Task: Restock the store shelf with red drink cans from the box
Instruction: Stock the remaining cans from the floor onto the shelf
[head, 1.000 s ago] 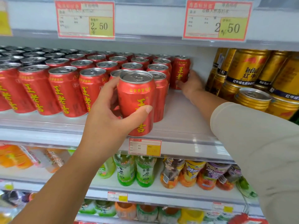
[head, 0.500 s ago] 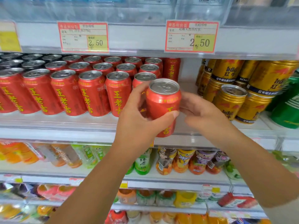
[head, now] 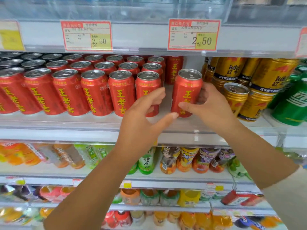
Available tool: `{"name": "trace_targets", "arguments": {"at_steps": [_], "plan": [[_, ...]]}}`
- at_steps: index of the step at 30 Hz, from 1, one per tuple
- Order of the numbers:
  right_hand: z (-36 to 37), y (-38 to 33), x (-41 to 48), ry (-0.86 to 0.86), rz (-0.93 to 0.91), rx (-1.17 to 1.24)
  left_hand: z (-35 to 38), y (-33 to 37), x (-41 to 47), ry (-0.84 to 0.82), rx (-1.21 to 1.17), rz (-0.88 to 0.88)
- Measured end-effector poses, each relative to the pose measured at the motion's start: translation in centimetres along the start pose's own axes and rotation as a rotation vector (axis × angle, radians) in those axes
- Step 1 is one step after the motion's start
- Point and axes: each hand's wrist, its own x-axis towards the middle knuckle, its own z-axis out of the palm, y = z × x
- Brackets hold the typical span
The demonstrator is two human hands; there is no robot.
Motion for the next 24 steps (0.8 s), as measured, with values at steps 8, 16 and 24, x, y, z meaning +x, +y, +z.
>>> {"name": "trace_targets", "arguments": {"at_steps": [8, 16, 24], "plan": [[2.4, 0.9, 5.4, -0.016, 0.059, -0.140, -4.4, -6.6, -1.7, 0.091, 0.567, 0.184], [4.7, 2.8, 10.0, 0.052, 0.081, -0.097, -4.0, -7.7, -2.0, 0.141, 0.506, 0.221], [5.7, 3.9, 12.6, 0.117, 0.072, -0.088, -3.8, -8.1, -2.0, 0.168, 0.492, 0.268]]}}
